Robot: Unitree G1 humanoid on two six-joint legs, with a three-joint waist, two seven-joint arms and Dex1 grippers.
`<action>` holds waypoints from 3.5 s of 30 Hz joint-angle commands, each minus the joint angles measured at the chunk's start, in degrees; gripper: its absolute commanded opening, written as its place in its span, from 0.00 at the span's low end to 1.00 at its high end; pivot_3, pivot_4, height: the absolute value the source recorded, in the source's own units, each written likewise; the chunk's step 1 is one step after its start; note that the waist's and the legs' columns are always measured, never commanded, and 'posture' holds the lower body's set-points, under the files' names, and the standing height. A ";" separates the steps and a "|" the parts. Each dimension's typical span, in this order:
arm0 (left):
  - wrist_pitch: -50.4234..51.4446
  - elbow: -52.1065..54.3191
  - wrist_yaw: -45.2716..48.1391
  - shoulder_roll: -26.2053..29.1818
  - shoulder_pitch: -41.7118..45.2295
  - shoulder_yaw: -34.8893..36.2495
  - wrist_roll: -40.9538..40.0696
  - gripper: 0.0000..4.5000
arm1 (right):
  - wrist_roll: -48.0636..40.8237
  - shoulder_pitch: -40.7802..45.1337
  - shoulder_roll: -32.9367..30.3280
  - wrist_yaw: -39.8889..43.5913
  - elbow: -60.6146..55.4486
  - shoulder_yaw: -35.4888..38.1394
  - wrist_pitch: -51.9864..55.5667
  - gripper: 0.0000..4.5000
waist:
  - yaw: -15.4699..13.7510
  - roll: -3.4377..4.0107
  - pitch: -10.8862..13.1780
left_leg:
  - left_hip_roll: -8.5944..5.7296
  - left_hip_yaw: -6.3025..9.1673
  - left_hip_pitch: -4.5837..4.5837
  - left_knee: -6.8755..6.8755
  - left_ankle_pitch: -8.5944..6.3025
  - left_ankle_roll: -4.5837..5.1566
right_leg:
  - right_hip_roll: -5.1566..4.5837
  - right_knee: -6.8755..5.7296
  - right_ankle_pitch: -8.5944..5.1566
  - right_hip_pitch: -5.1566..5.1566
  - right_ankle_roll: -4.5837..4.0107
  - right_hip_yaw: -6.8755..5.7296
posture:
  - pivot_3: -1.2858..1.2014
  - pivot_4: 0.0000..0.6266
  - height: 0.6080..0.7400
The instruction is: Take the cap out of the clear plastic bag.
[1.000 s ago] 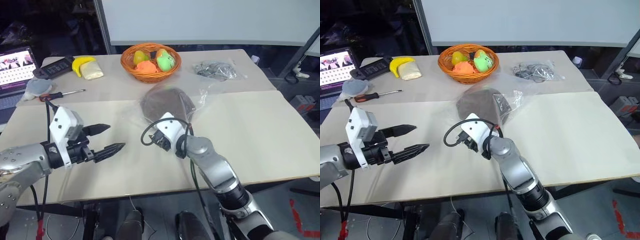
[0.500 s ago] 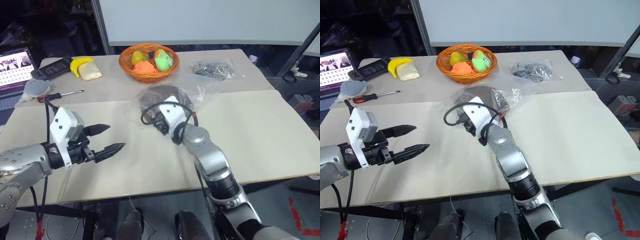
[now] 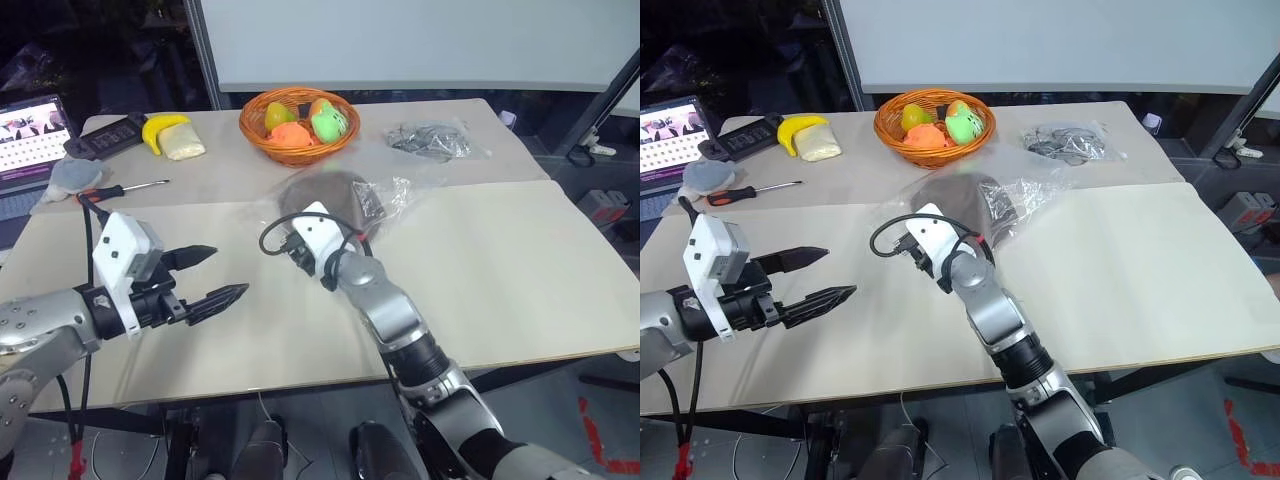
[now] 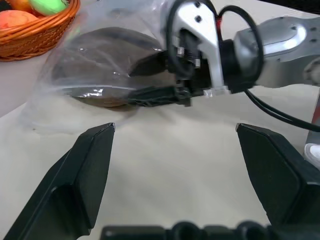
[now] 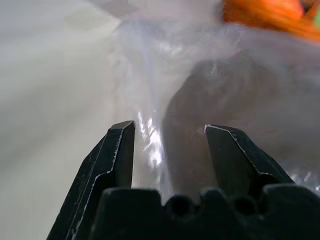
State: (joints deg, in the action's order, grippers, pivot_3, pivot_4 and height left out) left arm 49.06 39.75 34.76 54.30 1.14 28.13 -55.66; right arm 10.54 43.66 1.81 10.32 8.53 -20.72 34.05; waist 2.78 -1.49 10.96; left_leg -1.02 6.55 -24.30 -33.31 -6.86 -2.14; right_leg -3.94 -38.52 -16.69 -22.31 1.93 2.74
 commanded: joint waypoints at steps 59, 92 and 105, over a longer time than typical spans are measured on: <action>8.37 -25.75 -62.19 -45.32 29.33 -7.93 -34.49 0.93 | -16.98 1.35 -17.14 16.07 -24.30 11.83 15.06 0.01 | -0.33 -0.10 -0.06 | -0.13 0.02 -0.29 -0.73 -0.17 0.15 | -0.06 -0.37 -0.03 0.00 0.14 -0.03 | 0.52 0.24 1.00; -10.75 -85.34 -26.15 -57.04 51.99 -18.52 2.21 0.93 | -21.59 0.42 -20.11 19.66 -33.88 9.01 18.42 0.01 | -1.60 -0.12 -0.06 | -0.32 0.02 -0.47 -0.56 -0.15 0.12 | -0.23 0.10 -0.03 0.02 0.27 -0.14 | 0.52 0.24 1.00; -9.21 -80.24 -25.22 -59.87 49.15 -12.15 6.33 0.51 | -20.94 -2.14 -21.78 19.18 -33.04 6.50 18.09 0.00 | -0.96 -0.13 -0.08 | -0.42 0.03 -0.45 -0.55 -0.16 0.14 | -0.36 0.13 -0.04 0.05 0.37 -0.17 | 0.52 0.24 1.00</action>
State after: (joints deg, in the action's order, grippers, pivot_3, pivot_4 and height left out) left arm 37.78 -44.20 9.91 -4.88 51.63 15.80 -49.58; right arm -10.24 41.24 -19.81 29.33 -22.91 -14.69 53.18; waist 1.82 -1.62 10.89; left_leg -1.43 6.57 -24.75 -33.85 -7.02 -2.00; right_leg -4.30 -38.39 -16.73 -22.26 2.30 2.57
